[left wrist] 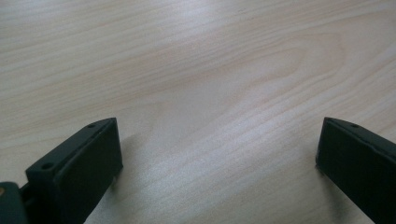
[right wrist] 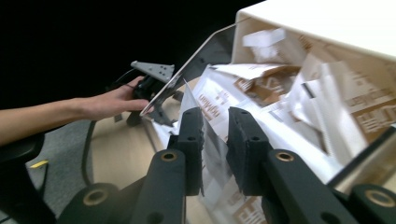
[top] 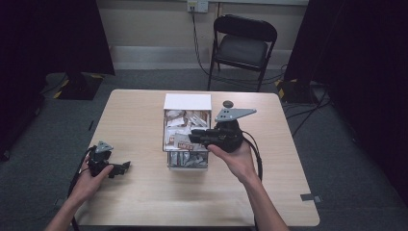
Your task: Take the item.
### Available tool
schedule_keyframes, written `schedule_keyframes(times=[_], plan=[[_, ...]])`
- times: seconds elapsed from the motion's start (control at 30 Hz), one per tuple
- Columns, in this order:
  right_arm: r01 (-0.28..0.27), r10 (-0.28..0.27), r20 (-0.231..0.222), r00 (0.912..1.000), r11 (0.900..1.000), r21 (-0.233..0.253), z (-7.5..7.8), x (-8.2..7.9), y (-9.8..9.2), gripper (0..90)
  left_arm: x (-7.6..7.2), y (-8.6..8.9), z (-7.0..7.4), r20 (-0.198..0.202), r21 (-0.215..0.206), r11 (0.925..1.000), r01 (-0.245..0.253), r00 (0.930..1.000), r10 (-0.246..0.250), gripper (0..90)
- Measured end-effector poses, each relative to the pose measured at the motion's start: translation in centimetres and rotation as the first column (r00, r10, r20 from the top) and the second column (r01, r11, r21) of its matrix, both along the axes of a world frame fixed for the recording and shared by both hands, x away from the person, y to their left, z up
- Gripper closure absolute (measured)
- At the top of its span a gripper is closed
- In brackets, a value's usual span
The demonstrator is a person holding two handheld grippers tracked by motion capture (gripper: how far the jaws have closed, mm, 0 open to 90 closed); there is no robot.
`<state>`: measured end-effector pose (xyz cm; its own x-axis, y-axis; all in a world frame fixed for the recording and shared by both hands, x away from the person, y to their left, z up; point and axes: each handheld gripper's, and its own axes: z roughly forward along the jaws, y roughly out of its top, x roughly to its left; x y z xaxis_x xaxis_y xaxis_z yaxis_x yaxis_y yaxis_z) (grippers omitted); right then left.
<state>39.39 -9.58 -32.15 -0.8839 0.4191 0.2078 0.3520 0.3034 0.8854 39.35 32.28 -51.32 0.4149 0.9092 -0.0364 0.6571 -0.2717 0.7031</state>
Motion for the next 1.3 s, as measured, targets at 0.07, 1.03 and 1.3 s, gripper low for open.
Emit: schedule_keyframes(times=[0.07,1.03,1.3], plan=[[-0.010,0.010,0.003,0.9999,1.000,-0.007,-0.1,-0.2,0.1,77.2,0.0,0.0,0.0,0.000,0.000,1.0000,0.000,1.0000,0.000,0.0],[-0.048,0.048,-0.016,0.9987,0.999,-0.013,-0.6,-0.1,1.0,87.7,0.0,0.0,0.0,0.000,0.000,1.0000,0.000,1.0000,0.000,0.0],[-0.026,0.026,-0.005,0.9996,1.000,0.010,-0.4,-0.2,0.6,88.2,0.0,0.0,0.0,0.000,0.000,1.0000,0.000,1.0000,0.000,0.0]])
